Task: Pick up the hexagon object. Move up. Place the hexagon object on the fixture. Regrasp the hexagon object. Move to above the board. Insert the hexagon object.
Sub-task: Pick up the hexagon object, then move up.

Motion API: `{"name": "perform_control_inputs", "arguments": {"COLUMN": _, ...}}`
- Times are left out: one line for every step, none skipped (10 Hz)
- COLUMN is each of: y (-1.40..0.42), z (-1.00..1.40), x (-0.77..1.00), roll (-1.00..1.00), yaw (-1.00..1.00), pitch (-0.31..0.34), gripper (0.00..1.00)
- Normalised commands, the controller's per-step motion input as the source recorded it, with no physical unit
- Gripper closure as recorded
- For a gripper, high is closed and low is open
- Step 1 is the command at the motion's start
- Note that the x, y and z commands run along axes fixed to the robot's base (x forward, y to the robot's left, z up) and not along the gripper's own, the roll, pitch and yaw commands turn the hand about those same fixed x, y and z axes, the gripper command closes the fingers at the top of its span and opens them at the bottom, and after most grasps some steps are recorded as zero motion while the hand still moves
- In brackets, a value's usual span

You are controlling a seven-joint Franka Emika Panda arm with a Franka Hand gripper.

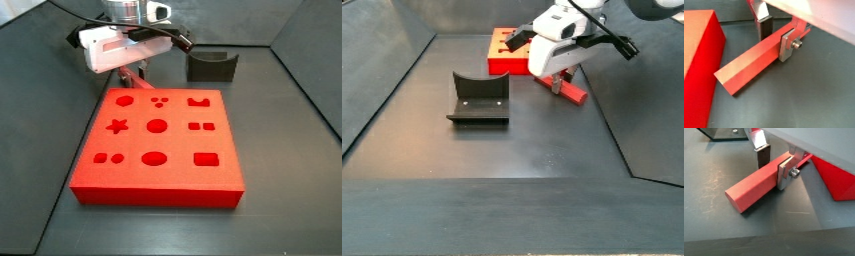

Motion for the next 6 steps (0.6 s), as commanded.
{"name": "perform_control_inputs", "arguments": {"y": 0.0, "z": 0.0, "x": 0.0, "roll": 0.0, "yaw": 0.0, "pitch": 0.0, "gripper": 1.0}}
{"name": "perform_control_inputs", "arguments": {"y": 0.0, "z": 0.83, "x": 0.0, "roll": 0.0, "yaw": 0.0, "pitch": 0.0, "gripper": 1.0}}
{"name": "perform_control_inputs", "arguments": {"y": -0.07, "z": 0.8, "x": 0.03, "roll": -0.01, "yaw": 0.04, "pitch": 0.005, "gripper": 1.0}}
{"name": "perform_control_inputs", "arguments": {"y": -0.06, "z": 0.71, "x": 0.01, "roll": -0.01, "yaw": 0.05, "pitch": 0.041, "gripper": 1.0}}
{"name": "perform_control_inputs", "arguments": {"y": -0.04, "z": 0.6, "x": 0.01, "roll": -0.01, "yaw": 0.05, "pitch": 0.062, "gripper": 1.0}}
{"name": "perform_control_inputs", "arguments": {"y": -0.03, "z": 0.47, "x": 0.0, "roll": -0.01, "yaw": 0.04, "pitch": 0.068, "gripper": 1.0}}
